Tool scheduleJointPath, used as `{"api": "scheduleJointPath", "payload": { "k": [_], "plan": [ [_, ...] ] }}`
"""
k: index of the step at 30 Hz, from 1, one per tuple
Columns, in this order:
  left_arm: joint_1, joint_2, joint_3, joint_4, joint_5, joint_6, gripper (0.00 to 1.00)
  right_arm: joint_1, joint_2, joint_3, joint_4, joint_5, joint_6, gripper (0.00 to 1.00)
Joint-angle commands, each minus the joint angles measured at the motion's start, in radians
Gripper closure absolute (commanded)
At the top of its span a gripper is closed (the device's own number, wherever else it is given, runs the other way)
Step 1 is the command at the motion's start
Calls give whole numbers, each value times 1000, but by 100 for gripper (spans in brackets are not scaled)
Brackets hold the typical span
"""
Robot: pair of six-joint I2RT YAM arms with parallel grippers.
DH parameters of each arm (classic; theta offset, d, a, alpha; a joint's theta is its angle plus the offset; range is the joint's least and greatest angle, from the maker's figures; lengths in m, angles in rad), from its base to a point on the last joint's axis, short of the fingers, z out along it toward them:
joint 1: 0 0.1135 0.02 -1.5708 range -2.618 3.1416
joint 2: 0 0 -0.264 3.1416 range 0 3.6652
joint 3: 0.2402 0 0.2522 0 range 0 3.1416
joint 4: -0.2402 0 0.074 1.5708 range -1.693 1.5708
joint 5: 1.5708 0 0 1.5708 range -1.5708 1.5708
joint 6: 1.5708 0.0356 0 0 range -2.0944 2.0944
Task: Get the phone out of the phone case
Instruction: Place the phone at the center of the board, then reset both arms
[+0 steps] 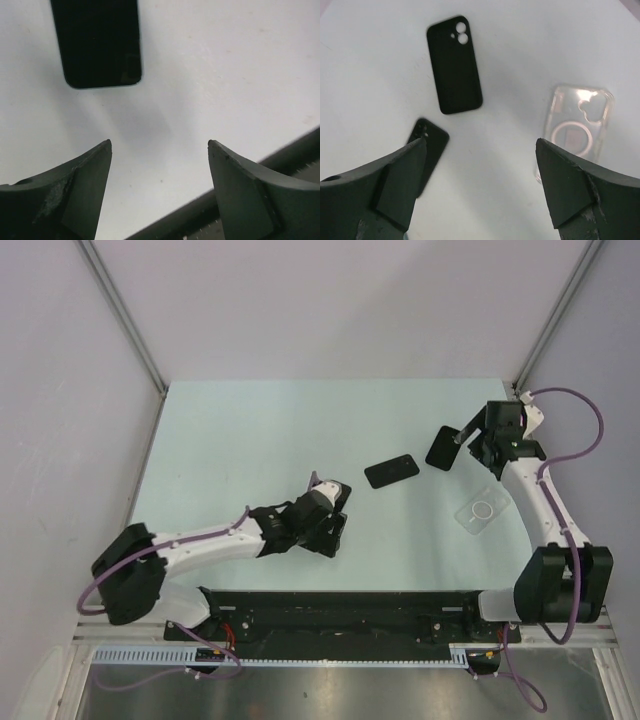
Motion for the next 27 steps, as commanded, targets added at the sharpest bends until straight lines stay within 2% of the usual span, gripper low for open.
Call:
{"api": "scheduleJointPath", "payload": {
  "k": [1, 6, 10, 18, 27],
  "plan": [
    [-4, -190, -51, 11, 81, -19, 18, 66, -138, -115, -23, 89, 11, 5],
    [-4, -340, -94, 55, 31, -30, 14, 158, -253, -242, -57, 141, 11, 5],
    [0, -425, -170, 157, 37, -2, 4, 240, -396, -401, -32, 167, 16, 6],
    [1, -357, -194, 233, 126, -17, 3, 313, -646, -610, -81, 168, 132, 7],
    [0, -350, -214, 266, 175, -25, 3, 349, -700, -660, -133, 222, 177, 8]
  ]
}}
